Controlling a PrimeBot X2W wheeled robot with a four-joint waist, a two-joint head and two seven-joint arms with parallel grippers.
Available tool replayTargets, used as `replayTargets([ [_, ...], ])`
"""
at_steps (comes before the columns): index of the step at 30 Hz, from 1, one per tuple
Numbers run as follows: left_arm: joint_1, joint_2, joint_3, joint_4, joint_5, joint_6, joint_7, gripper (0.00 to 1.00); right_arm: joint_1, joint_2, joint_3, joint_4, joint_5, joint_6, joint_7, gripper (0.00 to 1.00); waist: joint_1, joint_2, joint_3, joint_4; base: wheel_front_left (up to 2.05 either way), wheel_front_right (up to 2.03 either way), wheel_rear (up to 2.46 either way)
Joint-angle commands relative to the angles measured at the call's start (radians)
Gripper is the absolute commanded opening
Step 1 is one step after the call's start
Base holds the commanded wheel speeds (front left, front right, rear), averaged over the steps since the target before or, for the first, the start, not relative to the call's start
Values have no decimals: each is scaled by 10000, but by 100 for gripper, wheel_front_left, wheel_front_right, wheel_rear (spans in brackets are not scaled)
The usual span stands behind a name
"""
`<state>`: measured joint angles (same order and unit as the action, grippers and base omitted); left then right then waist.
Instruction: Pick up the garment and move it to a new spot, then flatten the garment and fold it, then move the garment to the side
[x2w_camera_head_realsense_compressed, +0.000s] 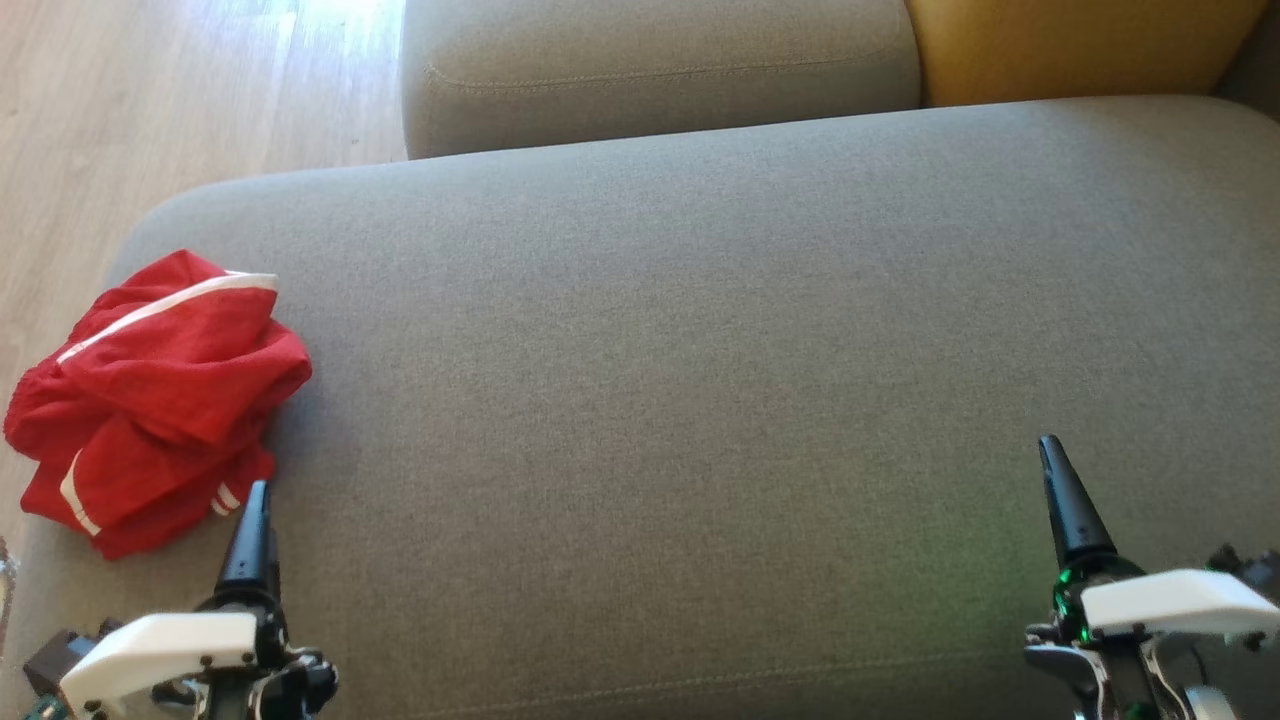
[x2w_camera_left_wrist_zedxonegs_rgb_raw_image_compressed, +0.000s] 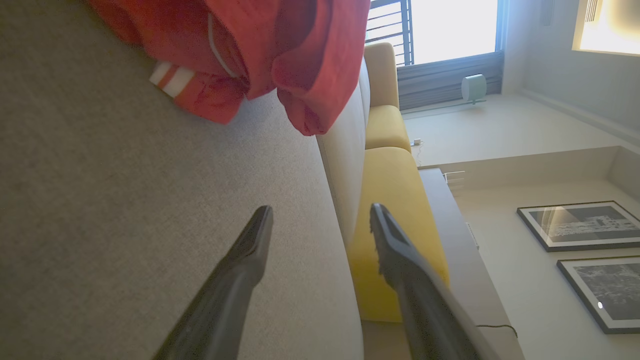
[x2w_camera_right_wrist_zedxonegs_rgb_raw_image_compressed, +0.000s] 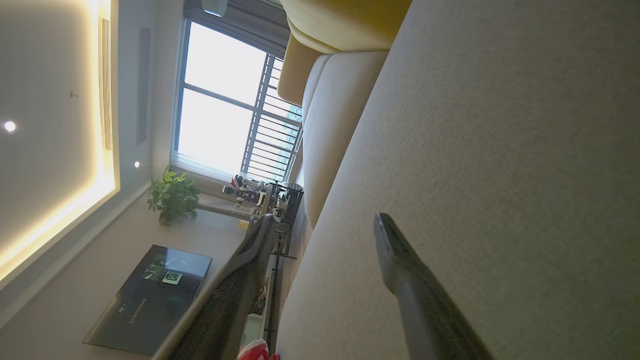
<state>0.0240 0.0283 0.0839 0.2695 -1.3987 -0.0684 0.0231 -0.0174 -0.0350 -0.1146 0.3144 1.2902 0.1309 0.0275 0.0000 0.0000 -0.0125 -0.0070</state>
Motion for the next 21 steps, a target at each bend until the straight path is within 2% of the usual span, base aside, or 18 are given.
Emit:
replayTargets([
  [1, -544, 111, 67, -486, 455, 80, -111, 100, -653, -58, 114, -509, -542, 0, -133, 100, 0, 0, 18, -6, 0, 0, 0],
  [9, -636, 120, -182, -898, 1980, 408, -345, 100, -865, -66, 348, -1051, -2149, -1, -369, 100, 0, 0, 111, -31, 0, 0, 0],
  [21, -813, 133, -445, -1904, 4212, 1268, -666, 100, -1060, -77, 721, -1865, -4107, -1, -693, 100, 0, 0, 162, -54, 0, 0, 0],
])
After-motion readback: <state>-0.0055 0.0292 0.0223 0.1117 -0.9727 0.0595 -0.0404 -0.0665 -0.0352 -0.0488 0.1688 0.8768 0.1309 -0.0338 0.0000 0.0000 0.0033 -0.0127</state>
